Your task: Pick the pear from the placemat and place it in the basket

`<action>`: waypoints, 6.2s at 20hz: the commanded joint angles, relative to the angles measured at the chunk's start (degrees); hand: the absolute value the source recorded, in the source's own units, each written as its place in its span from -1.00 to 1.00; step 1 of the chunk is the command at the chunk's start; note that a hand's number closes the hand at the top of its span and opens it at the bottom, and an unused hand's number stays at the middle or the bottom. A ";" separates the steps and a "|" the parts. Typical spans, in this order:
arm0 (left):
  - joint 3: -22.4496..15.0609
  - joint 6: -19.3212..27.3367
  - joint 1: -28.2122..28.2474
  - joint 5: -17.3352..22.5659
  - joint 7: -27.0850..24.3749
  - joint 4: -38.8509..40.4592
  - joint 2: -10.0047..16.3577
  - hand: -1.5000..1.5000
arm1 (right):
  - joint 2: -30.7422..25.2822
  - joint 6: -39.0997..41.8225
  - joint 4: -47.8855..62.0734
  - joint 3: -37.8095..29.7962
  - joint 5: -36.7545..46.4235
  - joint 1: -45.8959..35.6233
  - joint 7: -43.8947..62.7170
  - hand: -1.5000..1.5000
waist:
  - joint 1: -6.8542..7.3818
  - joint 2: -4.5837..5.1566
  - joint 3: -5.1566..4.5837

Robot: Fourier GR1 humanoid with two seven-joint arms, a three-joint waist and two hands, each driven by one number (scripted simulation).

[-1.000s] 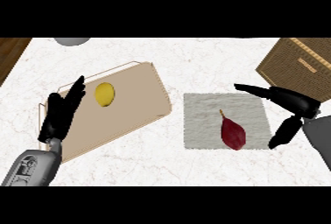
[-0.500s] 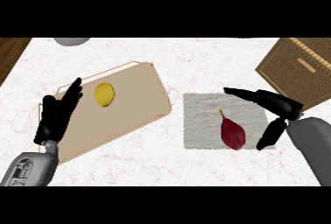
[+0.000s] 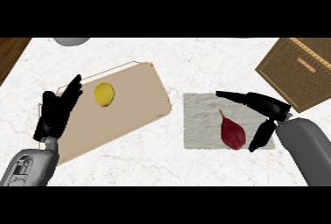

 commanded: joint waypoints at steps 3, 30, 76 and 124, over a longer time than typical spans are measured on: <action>0.93 -0.45 0.81 -1.08 -1.94 1.37 -1.41 0.00 | 2.76 -0.49 1.74 1.64 3.74 2.60 -2.29 -1.00 | -0.01 0.02 -0.01; 3.08 -0.81 -0.06 -4.20 2.05 -1.67 -3.75 0.00 | 4.75 -22.81 -1.08 5.44 28.22 3.36 10.10 1.00 | -1.08 -0.87 -0.13; 1.53 -2.67 0.45 -5.94 -0.57 -0.39 -5.71 0.00 | -10.70 10.44 -39.09 -26.89 -3.94 -26.33 63.47 1.00 | 0.98 0.59 -0.03; 4.14 -3.10 -4.26 -5.69 2.52 -0.59 -5.36 0.00 | -24.23 -26.75 42.45 -39.79 2.89 -34.71 6.65 -1.00 | 1.65 0.74 0.11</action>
